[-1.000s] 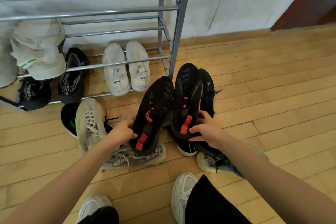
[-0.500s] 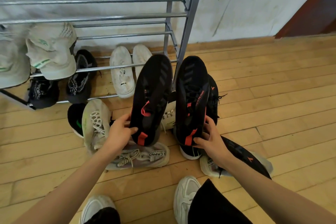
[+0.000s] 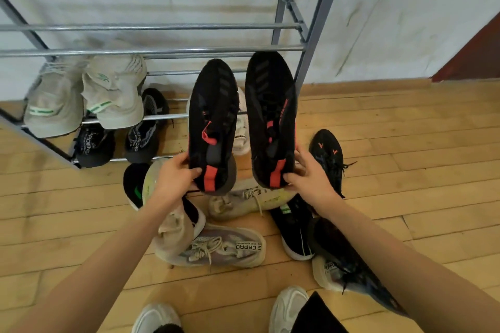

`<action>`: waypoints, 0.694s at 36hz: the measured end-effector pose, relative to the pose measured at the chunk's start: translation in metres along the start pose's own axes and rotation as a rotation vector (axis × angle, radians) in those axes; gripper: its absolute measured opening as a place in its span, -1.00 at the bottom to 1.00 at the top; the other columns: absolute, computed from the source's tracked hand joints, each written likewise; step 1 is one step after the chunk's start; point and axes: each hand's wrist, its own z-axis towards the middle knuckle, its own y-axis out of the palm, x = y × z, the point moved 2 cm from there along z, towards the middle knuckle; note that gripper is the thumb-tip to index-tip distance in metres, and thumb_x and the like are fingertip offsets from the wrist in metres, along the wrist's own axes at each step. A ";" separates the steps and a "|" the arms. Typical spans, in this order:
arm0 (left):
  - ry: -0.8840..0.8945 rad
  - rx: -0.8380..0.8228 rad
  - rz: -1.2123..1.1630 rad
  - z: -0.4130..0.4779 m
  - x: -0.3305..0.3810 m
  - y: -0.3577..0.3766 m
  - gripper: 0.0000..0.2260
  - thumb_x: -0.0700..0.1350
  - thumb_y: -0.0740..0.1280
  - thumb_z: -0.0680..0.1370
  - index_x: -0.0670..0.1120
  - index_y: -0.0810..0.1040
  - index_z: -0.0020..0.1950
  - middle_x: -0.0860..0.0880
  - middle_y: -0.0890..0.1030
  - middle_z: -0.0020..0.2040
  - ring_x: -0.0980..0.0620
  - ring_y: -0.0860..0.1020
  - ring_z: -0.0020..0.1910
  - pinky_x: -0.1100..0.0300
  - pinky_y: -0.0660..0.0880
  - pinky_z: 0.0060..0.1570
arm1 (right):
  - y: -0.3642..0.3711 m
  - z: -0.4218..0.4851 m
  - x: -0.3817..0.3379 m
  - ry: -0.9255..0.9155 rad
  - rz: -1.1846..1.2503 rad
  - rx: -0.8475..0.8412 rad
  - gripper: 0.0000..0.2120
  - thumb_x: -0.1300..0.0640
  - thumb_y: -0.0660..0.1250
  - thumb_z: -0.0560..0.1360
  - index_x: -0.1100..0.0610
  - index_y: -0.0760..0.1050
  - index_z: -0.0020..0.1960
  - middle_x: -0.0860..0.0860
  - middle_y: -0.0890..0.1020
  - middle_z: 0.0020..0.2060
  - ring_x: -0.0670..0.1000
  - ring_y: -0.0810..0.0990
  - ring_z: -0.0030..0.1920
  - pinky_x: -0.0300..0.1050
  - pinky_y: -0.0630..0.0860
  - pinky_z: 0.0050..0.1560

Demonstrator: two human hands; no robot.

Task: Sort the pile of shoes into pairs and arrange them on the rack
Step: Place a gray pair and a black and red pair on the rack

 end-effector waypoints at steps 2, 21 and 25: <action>0.035 0.042 0.033 0.006 0.008 -0.006 -0.68 -0.36 0.31 0.49 -0.09 0.57 0.18 -0.09 0.64 0.00 -0.07 0.58 0.01 0.05 0.50 0.02 | 0.007 0.012 -0.019 -0.040 -0.012 -0.007 -0.21 0.46 0.22 0.44 -0.36 0.23 0.33 -0.29 0.48 0.13 0.02 0.49 0.28 0.14 0.51 0.22; 0.079 0.124 0.033 0.077 0.083 -0.039 -0.89 -0.28 0.30 0.51 -0.11 0.58 -0.04 -0.20 0.64 -0.11 -0.14 0.60 -0.14 0.01 0.58 -0.11 | 0.039 0.116 -0.115 0.073 0.031 0.028 -0.65 0.38 0.14 0.51 -0.03 0.41 0.10 0.09 0.57 -0.07 0.10 0.60 -0.10 0.09 0.63 -0.07; 0.093 0.113 0.085 0.089 0.090 -0.041 -0.90 -0.24 0.32 0.49 -0.16 0.60 -0.03 -0.26 0.66 -0.06 -0.22 0.63 -0.05 -0.06 0.59 -0.08 | 0.039 0.126 -0.118 0.104 0.001 0.030 -0.70 0.37 0.13 0.52 0.02 0.43 0.08 0.20 0.58 0.09 0.23 0.59 0.09 0.24 0.54 0.13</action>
